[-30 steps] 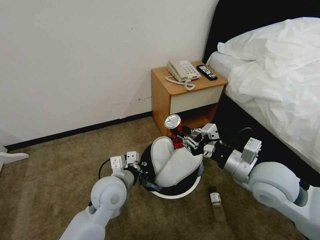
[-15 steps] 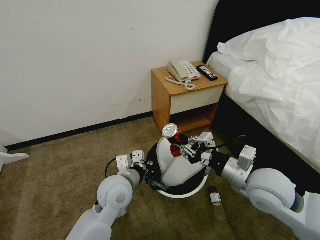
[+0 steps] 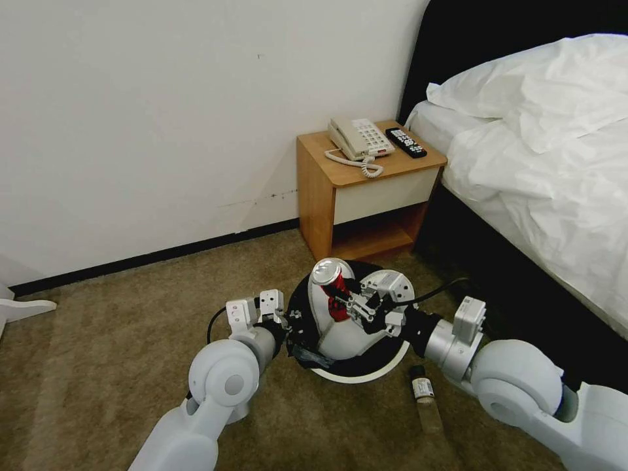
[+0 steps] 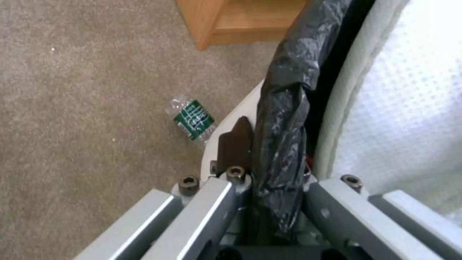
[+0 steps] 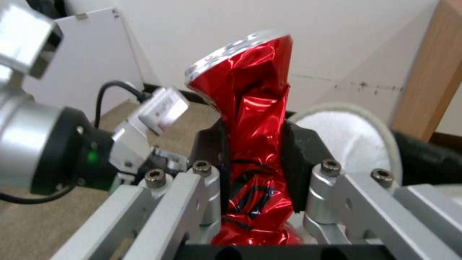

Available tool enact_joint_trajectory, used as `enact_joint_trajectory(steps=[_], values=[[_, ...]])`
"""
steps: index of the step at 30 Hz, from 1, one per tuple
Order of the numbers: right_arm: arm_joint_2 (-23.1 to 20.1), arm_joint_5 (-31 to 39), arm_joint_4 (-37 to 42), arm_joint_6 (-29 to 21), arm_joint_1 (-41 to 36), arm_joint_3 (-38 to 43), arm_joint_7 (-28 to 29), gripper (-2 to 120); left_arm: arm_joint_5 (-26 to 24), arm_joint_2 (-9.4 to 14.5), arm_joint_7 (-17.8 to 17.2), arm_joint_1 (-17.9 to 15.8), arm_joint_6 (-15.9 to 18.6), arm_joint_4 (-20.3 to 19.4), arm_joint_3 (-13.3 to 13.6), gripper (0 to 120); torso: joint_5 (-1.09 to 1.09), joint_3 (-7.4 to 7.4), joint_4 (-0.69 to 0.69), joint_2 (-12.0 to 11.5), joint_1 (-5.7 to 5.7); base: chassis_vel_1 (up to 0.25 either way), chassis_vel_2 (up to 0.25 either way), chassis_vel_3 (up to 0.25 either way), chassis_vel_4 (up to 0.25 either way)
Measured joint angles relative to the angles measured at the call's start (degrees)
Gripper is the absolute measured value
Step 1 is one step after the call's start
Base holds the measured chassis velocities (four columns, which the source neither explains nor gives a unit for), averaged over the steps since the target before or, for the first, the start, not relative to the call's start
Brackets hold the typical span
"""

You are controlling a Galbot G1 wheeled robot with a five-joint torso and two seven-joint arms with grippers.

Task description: Pick up the trash bin, then pick up the garbage from the floor and place it into the trash bin.

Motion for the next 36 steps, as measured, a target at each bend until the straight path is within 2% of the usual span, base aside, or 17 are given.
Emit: enact_joint_trajectory(steps=[9, 16, 17, 18, 19, 21, 22, 24, 26, 30, 32, 33, 35, 36], values=[[1.83, -1.59, -1.81, 0.0, 0.39, -3.75, -0.48, 21, -2.24, -0.33, -0.9, -0.21, 0.0, -1.21, -1.24, 1, 0.0, 0.0, 0.0, 0.0, 0.0, 0.0, 0.0, 0.0, 0.0], [4.51, -3.24, -4.74, 0.35, 1.48, -7.51, -0.66, 22, -5.39, 1.18, -1.34, 1.67, -0.04, -3.76, -3.28, 1, -0.01, 0.0, 0.0, 0.0, 0.0, 0.0, 0.0, 0.0, 0.0], [5.21, -3.53, -5.51, 0.43, 1.71, -8.19, -0.68, 28, -6.09, 1.58, -1.34, 2.09, -0.04, -4.3, -3.68, 1, -0.01, 0.0, 0.0, 0.0, 0.0, 0.0, 0.0, 0.0, 0.0], [5.21, -3.53, -5.51, 0.43, 1.71, -8.19, -0.68, 28, -6.09, 1.58, -1.34, 2.09, -0.04, -4.3, -3.68, 1, -0.01, 0.0, 0.0, 0.0, 0.0, 0.0, 0.0, 0.0, 0.0], [6.17, -4.05, -6.54, 0.6, 1.98, -8.97, -0.69, 35, -6.5, 1.92, -1.33, 2.49, -0.05, -4.69, -4.14, 1, 0.0, 0.0, 0.0, 0.0, 0.0, 0.0, 0.0, 0.0, 0.0], [6.67, -4.16, -7.05, 0.64, 2.1, -9.41, -0.68, 37, -6.77, 2.0, -1.33, 2.71, -0.05, -5.01, -4.35, 1, -0.01, 0.0, 0.0, 0.0, 0.0, 0.0, 0.0, 0.0, 0.0], [7.38, -4.33, -7.77, 0.66, 2.14, -9.85, -0.59, 43, -7.18, 1.98, -1.33, 3.02, -0.06, -5.49, -4.5, 1, 0.0, 0.0, 0.0, 0.0, 0.0, 0.0, 0.0, 0.0, 0.0], [7.68, -4.45, -8.14, 0.67, 2.14, -10.05, -0.57, 45, -7.32, 1.96, -1.33, 3.16, -0.06, -5.68, -4.54, 1, 0.0, 0.0, 0.0, 0.0, 0.0, 0.0, 0.0, 0.0, 0.0], [8.58, -4.91, -9.26, 0.75, 2.13, -10.5, -0.49, 53, -8.02, 1.95, -1.37, 3.66, -0.06, -6.24, -4.72, 1, 0.0, 0.0, 0.0, 0.0, 0.0, 0.0, 0.0, 0.0, 0.0], [9.66, -5.36, -10.46, 0.88, 2.11, -10.89, -0.44, 58, -9.2, 2.44, -1.8, 4.08, -0.07, -6.82, -5.07, 1, 0.0, 0.0, 0.0, 0.0, 0.0, 0.0, 0.0, 0.0, 0.0], [10.22, -5.5, -11.14, 0.96, 2.13, -11.12, -0.41, 65, -10.34, 2.68, -2.37, 4.09, -0.07, -7.05, -5.28, 1, 0.0, 0.0, 0.0, 0.0, 0.0, 0.0, 0.0, 0.0, 0.0], [10.22, -5.5, -11.14, 0.96, 2.13, -11.12, -0.41, 65, -10.34, 2.68, -2.37, 4.09, -0.07, -7.05, -5.28, 1, 0.0, 0.0, 0.0, 0.0, 0.0, 0.0, 0.0, 0.0, 0.0], [10.54, -5.62, -11.65, 1.13, 2.12, -11.27, -0.41, 77, -11.07, 2.52, -2.77, 4.12, -0.07, -7.24, -5.32, 1, 0.0, 0.0, 0.0, 0.0, 0.0, 0.0, 0.0, 0.0, 0.0], [10.54, -5.62, -11.65, 1.13, 2.12, -11.27, -0.41, 77, -11.07, 2.52, -2.77, 4.12, -0.07, -7.24, -5.32, 1, 0.0, 0.0, 0.0, 0.0, 0.0, 0.0, 0.0, 0.0, 0.0]])
